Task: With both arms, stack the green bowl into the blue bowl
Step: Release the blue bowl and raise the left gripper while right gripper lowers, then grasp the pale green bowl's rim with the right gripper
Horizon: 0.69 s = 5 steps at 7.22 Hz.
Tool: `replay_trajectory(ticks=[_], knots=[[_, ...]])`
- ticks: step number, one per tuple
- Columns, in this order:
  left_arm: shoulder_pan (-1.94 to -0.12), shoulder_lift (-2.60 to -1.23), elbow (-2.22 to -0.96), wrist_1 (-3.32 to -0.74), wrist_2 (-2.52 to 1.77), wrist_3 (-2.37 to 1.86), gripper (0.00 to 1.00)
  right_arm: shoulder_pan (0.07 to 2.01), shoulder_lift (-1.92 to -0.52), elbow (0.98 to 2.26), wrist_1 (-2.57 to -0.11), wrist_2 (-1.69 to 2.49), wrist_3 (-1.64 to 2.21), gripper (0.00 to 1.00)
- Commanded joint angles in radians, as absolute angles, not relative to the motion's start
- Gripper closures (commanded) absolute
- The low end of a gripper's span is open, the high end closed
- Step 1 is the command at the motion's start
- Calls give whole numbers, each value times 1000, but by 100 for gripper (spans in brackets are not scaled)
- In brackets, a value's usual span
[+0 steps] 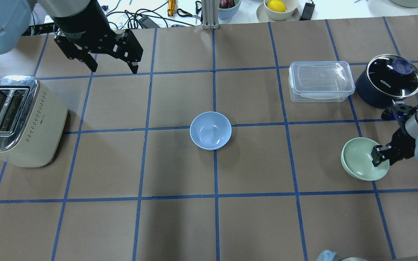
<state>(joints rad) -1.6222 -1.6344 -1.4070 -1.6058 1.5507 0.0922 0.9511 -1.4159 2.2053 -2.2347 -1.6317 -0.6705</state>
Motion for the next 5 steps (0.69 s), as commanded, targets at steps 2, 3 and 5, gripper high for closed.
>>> replay_trajectory(ticks=[2, 3, 5], knots=[[-1545, -1614, -1442, -1526, 1580, 126, 0, 959, -1424, 2104, -2054, -1608, -594, 100], [-1519, -1618, -1437, -1453, 1569, 124, 0, 989, -1424, 2027, -1939, -1545, -545, 100], [-1523, -1608, -1489, -1405, 1569, 107, 0, 1160, -1422, 1929, -1772, -1513, -413, 100]])
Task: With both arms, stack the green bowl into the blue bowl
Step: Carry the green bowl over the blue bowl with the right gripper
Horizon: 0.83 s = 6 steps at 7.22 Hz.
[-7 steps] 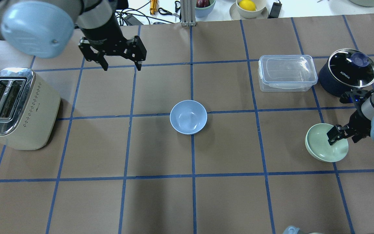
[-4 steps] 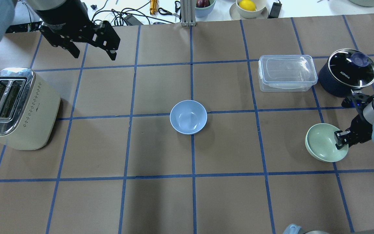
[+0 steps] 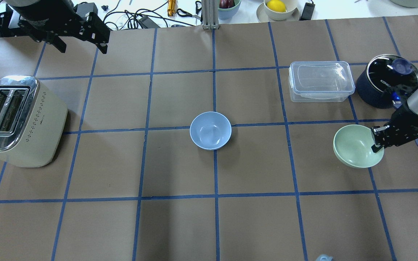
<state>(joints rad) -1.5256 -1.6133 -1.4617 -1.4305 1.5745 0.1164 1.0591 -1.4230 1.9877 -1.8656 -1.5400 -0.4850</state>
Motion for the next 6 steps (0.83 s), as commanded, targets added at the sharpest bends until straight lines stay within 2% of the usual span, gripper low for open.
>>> replay_trajectory(ticks=[1, 3, 5, 6], knots=[[-1531, -1606, -1502, -1398, 1572, 88, 0, 1234, -1424, 1922, -1763, -1434, -285, 100], [-1532, -1603, -1511, -1391, 1572, 84, 0, 1413, -1417, 1911, -1796, -1326, -39, 100], [-1532, -1600, -1514, -1390, 1572, 83, 0, 1582, -1375, 1872, -1941, -1235, 229, 100], [-1532, -1600, -1516, -1390, 1572, 84, 0, 1647, -1364, 1846, -1972, -1218, 250, 100]])
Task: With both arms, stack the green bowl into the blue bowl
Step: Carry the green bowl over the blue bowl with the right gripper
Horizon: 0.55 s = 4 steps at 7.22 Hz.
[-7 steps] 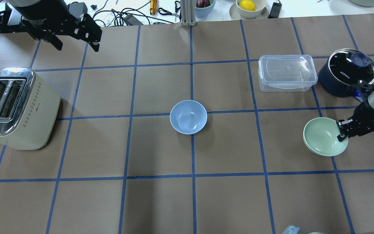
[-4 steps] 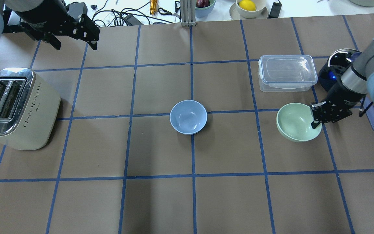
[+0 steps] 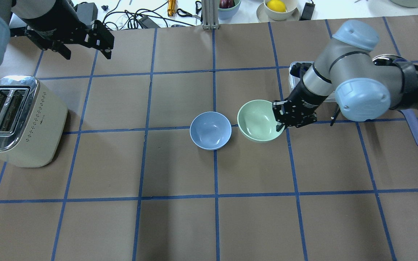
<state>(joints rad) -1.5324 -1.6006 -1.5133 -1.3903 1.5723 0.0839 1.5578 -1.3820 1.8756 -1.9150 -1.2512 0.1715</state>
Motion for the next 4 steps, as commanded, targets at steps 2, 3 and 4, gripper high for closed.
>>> replay_trajectory(ticks=[2, 3, 4], knots=[[-1532, -1600, -1516, -1390, 1571, 83, 0, 1756, -1280, 1825, -2119, -1215, 361, 100], [-1532, -1600, -1516, -1390, 1569, 83, 0, 1784, -1240, 1828, -2152, -1219, 376, 100], [-1534, -1601, -1517, -1390, 1569, 83, 0, 1789, -1223, 1830, -2152, -1274, 374, 100]])
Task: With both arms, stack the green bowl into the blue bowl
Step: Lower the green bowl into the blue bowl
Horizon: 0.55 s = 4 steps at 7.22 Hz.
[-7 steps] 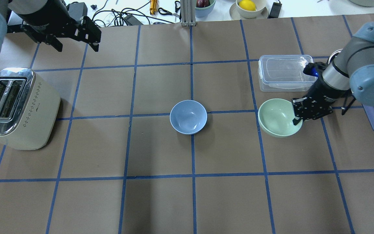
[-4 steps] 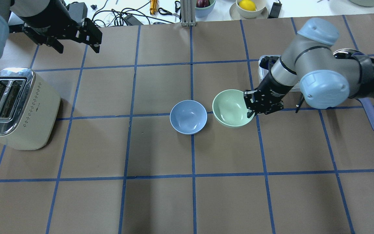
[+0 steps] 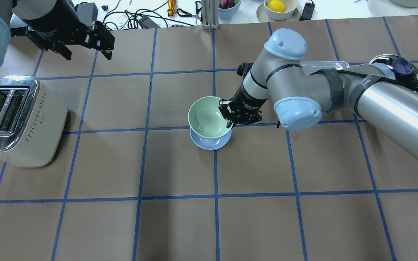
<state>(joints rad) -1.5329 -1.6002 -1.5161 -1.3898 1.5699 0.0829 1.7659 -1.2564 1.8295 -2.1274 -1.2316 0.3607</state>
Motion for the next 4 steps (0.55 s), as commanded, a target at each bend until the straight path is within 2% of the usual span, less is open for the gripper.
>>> replay_trajectory(ticks=[1, 2, 3, 4], knots=[[-1534, -1600, -1523, -1390, 1569, 83, 0, 1789, -1217, 1830, -2154, -1282, 373, 100], [-1534, -1598, -1526, -1390, 1571, 81, 0, 1789, -1215, 1829, -2154, -1290, 370, 56], [-1534, -1597, -1526, -1390, 1571, 81, 0, 1787, -1216, 1824, -2161, -1290, 371, 7], [-1534, -1597, -1526, -1390, 1571, 83, 0, 1786, -1223, 1816, -2169, -1290, 365, 0]])
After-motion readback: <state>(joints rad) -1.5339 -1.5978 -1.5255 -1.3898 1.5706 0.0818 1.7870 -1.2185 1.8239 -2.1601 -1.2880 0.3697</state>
